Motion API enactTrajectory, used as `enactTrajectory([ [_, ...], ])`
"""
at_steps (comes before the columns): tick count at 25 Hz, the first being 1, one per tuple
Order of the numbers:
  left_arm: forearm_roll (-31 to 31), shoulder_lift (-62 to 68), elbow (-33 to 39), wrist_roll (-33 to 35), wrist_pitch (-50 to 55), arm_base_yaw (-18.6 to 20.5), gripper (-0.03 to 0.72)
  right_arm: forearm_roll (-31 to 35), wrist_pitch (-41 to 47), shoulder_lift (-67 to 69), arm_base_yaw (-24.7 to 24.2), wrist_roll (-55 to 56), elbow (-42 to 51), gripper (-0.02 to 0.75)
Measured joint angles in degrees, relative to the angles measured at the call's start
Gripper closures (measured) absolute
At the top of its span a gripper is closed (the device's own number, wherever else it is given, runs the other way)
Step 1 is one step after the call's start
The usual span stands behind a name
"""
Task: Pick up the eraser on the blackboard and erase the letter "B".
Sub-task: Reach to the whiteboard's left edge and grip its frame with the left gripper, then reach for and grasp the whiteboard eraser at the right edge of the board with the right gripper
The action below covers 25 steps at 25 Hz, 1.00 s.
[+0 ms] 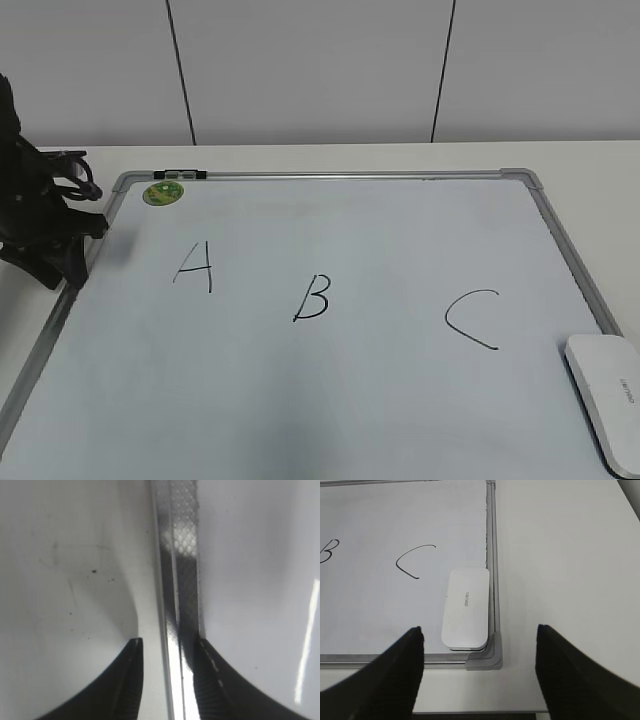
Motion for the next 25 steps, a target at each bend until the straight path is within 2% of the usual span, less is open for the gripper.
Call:
enactTrajectory([
  [6,-0.2,0.0,0.0,0.0,-0.1,0.0,0.460,0.0,0.0,0.0,0.0,0.0,0.0,0.218],
  [12,-1.0,0.0,0.0,0.0,-0.1,0.0,0.645,0.0,0.0,0.0,0.0,0.0,0.0,0.218],
  [21,-1.3,0.0,0.0,0.0,-0.1,0.0,0.657,1.7,0.0,0.6,0.0,0.0,-0.8,0.219],
  [25,-1.3,0.0,0.0,0.0,-0.1,0.0,0.657,1.8,0.3,9.1,0.0,-0.5,-4.9,0.219],
])
